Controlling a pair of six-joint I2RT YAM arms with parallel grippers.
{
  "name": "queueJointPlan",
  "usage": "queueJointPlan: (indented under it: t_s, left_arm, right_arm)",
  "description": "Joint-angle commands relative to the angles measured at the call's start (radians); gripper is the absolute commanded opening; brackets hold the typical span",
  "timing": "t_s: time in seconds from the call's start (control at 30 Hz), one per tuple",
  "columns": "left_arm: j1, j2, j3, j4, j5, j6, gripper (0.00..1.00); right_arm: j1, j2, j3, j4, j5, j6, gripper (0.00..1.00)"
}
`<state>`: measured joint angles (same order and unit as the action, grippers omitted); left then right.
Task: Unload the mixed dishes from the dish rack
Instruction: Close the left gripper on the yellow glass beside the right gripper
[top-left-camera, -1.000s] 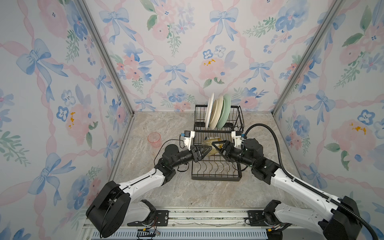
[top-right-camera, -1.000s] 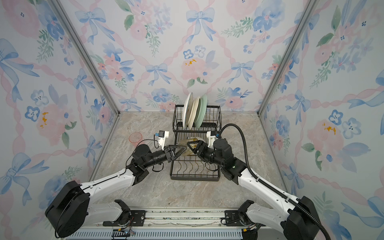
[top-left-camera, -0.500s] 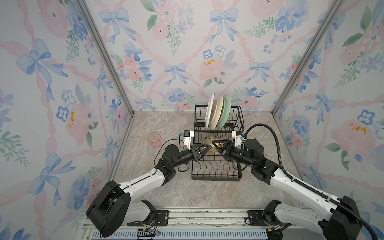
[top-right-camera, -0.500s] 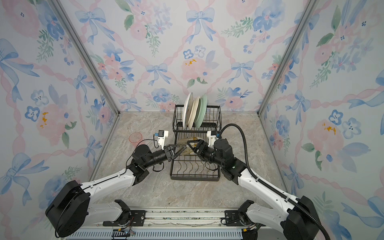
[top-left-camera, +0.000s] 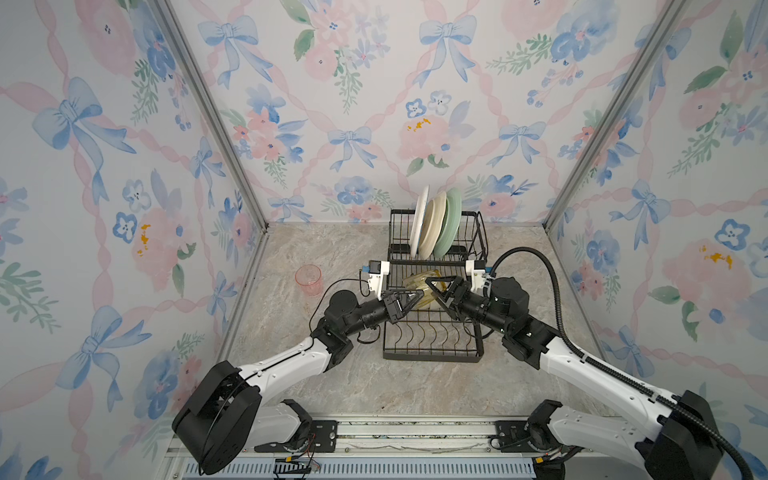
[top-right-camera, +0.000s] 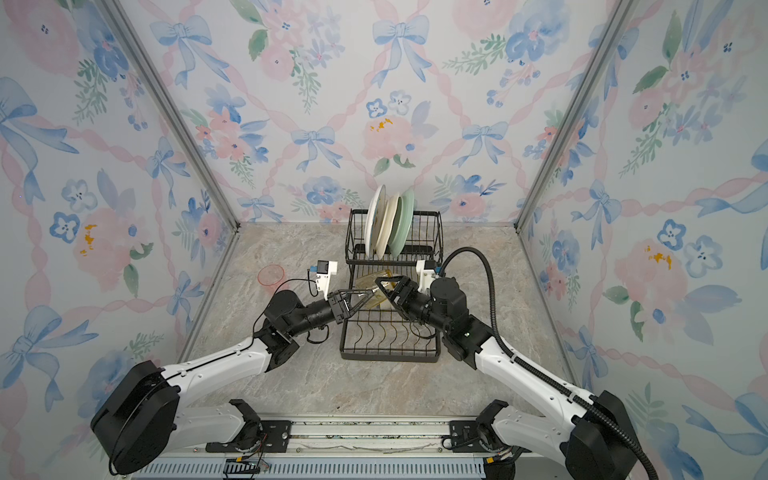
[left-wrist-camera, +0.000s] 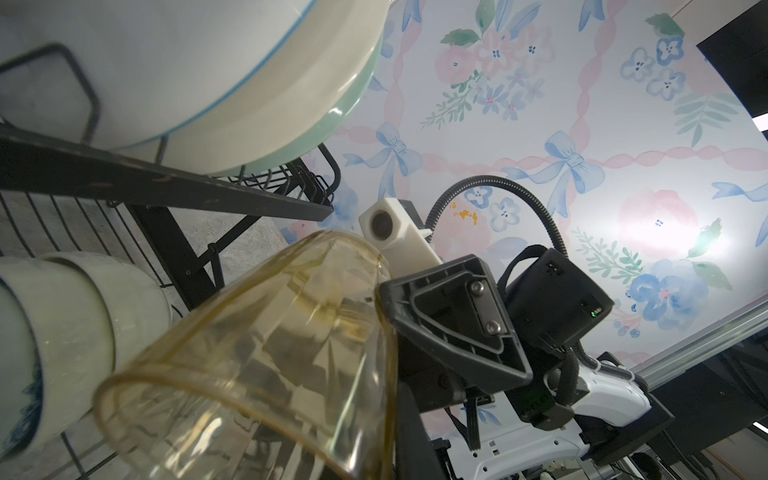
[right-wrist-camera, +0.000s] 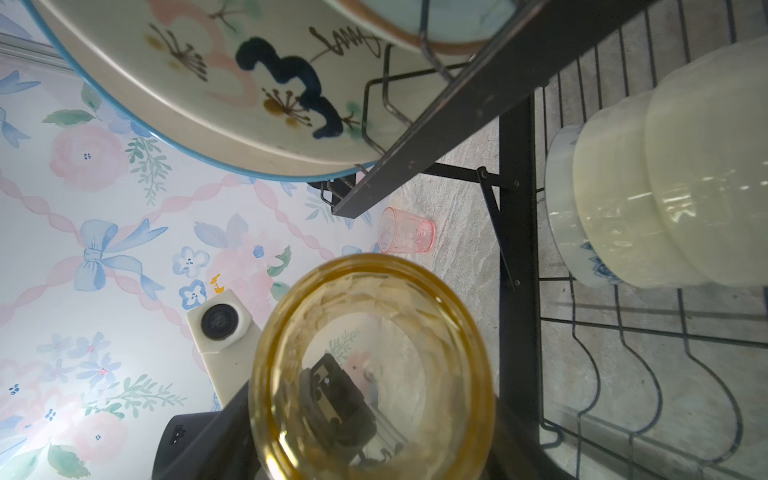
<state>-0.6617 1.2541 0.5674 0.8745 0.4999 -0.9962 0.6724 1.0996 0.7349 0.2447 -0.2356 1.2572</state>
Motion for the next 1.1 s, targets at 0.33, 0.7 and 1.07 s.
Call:
queueJointPlan:
  t_s: [0.33,0.7,1.07]
  left_arm:
    - [-0.009,-0.062,-0.049,-0.024,-0.042,0.070,0.00]
    - [-0.009,-0.083,-0.041,-0.059,-0.044,0.084,0.00]
    - [-0.010,-0.109,-0.053,-0.107,-0.066,0.105,0.00]
  right_arm:
    - [-0.016,-0.057,0.006,-0.142,0.004,-0.092,0.88]
    - [-0.018,-0.087,0.037,-0.248,0.054,-0.118,1.00]
    - [0.001,-0.112,0.035,-0.265,0.089,-0.159,0.97]
